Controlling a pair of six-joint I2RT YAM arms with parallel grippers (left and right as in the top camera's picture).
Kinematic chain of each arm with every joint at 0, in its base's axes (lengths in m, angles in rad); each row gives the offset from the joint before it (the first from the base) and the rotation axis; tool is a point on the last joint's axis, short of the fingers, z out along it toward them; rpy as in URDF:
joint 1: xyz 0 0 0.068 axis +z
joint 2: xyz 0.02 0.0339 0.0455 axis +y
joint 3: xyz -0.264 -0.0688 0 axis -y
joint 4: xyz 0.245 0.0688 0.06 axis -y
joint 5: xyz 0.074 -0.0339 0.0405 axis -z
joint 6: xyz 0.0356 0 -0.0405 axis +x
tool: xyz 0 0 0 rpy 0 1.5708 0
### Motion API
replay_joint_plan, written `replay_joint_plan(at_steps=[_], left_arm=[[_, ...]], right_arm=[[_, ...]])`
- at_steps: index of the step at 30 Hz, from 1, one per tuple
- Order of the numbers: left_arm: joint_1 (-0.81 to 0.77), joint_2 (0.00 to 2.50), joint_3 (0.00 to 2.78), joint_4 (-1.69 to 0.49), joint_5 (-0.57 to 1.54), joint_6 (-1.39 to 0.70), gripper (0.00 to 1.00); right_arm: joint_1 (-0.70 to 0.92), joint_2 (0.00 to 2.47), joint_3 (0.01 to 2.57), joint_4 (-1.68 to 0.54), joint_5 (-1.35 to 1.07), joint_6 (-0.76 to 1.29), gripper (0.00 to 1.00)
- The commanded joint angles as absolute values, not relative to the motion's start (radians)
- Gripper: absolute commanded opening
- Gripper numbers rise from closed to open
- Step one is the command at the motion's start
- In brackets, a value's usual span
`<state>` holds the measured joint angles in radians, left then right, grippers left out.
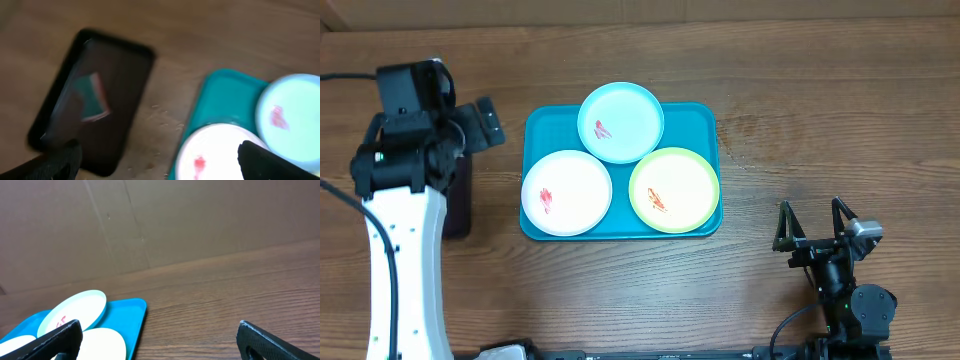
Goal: Clean dirty plates on tray and stack at the side
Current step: 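Move the left gripper over the black tray toward the sponge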
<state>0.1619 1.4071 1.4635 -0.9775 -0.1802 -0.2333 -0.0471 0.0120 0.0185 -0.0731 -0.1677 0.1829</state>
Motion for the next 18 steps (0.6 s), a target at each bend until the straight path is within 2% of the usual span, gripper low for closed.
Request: replay_joint_plan(at_steps=[1,6,11,15,18], left_arm=[[0.278,1.450,1.482,-0.962,-0.347,-0.402,1.00],[0.392,1.510,1.482,-0.922,-0.321,-0.401,1.00],[0.432,1.595,1.481,-0.933,-0.272,-0.380,1.00],[0.503,1.696,1.502,-0.930,-0.005,-0.281,1.00],[0.589,1.804,1.592,-1.008,0.193,-0.262,1.00]], right_arm=[[-0.054,0.003,0.008,-0.069,-0.157,0.187,1.00],[-0.054,0.003,0.008,-0.069,-0.157,0.187,1.00],[-0.054,0.003,0.008,-0.069,-0.157,0.187,1.00],[-0.054,0.003,0.008,-0.069,-0.157,0.187,1.00],[-0.054,0.003,0.008,-0.069,-0.157,0.187,1.00]])
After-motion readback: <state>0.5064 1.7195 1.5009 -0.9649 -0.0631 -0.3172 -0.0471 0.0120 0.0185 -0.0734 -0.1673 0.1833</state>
